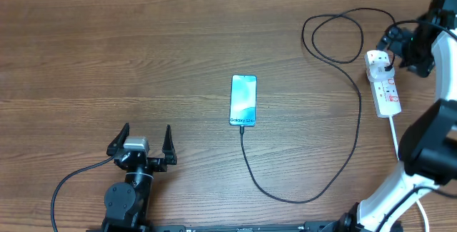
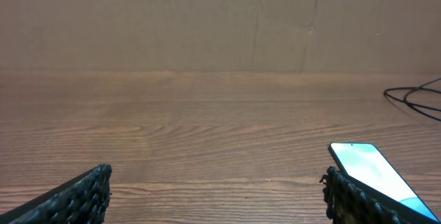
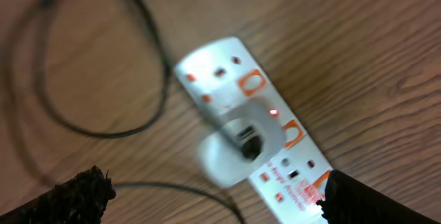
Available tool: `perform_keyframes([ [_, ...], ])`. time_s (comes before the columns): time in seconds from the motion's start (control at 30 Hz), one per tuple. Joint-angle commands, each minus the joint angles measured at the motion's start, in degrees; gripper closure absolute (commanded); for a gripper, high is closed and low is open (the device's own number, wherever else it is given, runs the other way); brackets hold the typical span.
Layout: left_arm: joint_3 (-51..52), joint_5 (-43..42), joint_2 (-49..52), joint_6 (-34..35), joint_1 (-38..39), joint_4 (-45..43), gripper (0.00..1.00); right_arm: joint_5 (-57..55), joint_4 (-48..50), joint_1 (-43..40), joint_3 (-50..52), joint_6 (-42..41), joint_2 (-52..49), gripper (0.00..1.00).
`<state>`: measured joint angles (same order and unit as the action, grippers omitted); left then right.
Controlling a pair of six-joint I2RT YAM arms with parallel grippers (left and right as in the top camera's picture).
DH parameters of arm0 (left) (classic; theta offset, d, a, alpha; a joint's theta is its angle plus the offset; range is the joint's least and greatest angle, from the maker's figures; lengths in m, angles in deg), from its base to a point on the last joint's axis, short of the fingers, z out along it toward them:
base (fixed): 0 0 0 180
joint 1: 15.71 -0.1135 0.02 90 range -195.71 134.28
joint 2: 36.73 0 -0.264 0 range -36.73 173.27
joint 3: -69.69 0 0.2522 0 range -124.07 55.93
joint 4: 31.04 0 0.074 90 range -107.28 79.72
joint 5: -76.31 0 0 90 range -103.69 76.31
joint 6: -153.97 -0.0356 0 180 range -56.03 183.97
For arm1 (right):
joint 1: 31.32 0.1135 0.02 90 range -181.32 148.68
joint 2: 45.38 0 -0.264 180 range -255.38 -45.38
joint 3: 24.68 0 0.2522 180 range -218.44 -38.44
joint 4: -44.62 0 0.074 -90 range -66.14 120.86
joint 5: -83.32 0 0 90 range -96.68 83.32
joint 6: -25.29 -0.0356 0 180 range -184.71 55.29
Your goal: Plug charger to phone and switch on socket
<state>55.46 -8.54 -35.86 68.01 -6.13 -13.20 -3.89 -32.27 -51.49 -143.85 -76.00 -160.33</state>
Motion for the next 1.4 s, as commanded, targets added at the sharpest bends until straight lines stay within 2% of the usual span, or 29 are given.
perform_keyframes([
  [0.0, 0.2, -0.3, -0.6, -1.1, -0.6, 0.0, 0.0, 0.3, 0.1, 1.4, -0.5, 0.3, 8.6, 0.0],
  [0.6, 0.2, -0.3, -0.6, -1.1, -0.6, 0.0, 0.01, 0.3, 0.0, 15.9, -0.4, 0.3, 26.6, 0.0],
  [0.8, 0.2, -0.3, -0.6, -1.1, -0.6, 0.0, 0.0, 0.3, -0.1, 18.3, 0.9, 0.3, 33.8, 0.0],
  [1.07, 0.2, -0.3, -0.6, -1.1, -0.6, 0.0, 0.0, 0.3, -0.2, 18.6, 12.2, 0.3, 44.4, 0.0],
  [1.37, 0.2, -0.3, -0.6, -1.1, -0.6, 0.0, 0.01, 0.3, -0.3, 18.6, 30.7, 0.3, 53.0, 0.0],
])
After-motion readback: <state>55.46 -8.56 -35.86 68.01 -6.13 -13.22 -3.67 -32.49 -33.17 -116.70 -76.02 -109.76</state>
